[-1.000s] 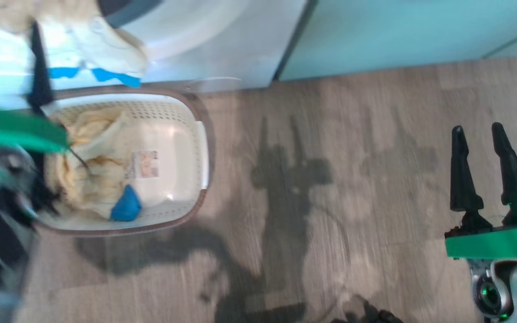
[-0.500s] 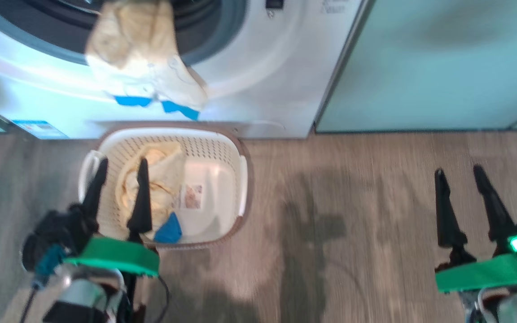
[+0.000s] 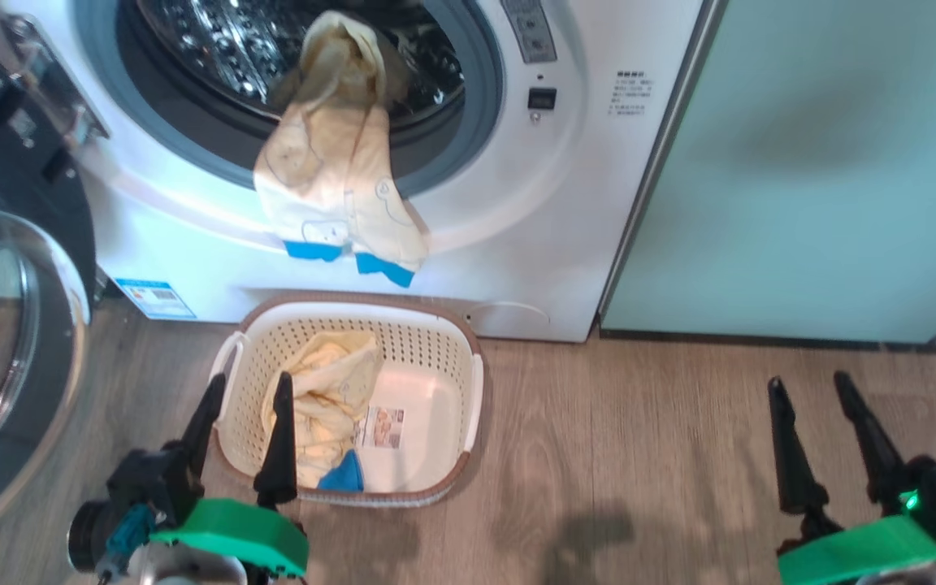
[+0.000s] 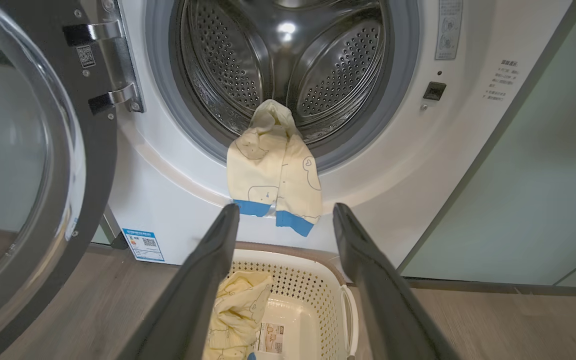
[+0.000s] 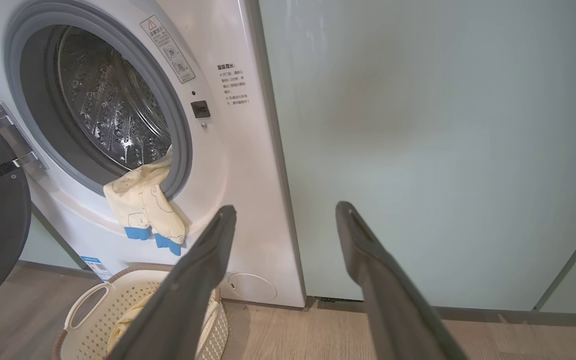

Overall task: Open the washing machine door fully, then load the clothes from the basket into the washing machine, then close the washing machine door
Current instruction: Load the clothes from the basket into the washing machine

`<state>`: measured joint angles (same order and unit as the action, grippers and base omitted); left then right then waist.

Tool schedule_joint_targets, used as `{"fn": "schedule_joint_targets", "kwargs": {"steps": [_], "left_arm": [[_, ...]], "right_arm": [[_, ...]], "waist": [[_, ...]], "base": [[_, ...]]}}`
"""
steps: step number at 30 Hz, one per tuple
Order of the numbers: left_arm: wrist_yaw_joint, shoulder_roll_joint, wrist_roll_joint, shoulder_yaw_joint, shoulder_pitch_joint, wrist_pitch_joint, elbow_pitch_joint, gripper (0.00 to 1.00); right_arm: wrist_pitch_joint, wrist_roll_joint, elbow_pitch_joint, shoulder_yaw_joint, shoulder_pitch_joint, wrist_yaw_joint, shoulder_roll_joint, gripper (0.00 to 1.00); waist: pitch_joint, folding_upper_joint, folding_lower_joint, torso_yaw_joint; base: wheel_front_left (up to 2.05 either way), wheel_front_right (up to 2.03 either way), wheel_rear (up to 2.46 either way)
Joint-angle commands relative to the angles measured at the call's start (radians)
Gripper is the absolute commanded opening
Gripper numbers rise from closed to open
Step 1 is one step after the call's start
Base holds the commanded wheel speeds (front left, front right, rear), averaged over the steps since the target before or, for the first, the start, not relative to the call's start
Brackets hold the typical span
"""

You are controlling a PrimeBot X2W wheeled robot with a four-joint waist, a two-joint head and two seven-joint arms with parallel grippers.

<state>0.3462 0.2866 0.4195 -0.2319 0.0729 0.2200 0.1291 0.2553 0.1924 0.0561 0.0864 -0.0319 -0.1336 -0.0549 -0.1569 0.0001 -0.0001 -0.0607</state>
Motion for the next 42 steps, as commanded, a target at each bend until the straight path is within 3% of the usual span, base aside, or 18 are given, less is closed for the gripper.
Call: {"fn": "schedule_joint_targets", "kwargs": {"steps": [1,23,32,42], "left_arm": [[0.006,0.006,-0.007,0.031,-0.016,0.000,0.037,1.00],[0.009,-0.005,0.021,0.015,-0.025,-0.021,0.036,1.00],[-0.048,-0.017,0.067,0.014,-0.153,-0.024,-0.115,1.00],[-0.147,-0.021,0.111,0.012,-0.387,-0.022,-0.383,1.00]], "right_arm": [[0.006,-0.005,-0.023,0.024,-0.002,0.003,-0.014,1.00],[0.006,0.000,-0.032,0.037,0.001,0.003,-0.015,1.00],[0.006,0.007,-0.042,0.051,0.034,0.003,-0.016,1.00],[0.006,0.020,-0.056,0.057,0.081,0.003,-0.010,1.00]], "waist": [[0.021,-0.0001,0.0001,0.007],[0.011,-0.0001,0.0001,-0.005],[-0.062,-0.0001,0.0001,-0.016],[-0.179,-0.0001,0.0001,-0.057]], "base": [[0.00,0.00,0.00],[0.00,0.00,0.00],[0.00,0.00,0.00],[0.00,0.00,0.00]]}}
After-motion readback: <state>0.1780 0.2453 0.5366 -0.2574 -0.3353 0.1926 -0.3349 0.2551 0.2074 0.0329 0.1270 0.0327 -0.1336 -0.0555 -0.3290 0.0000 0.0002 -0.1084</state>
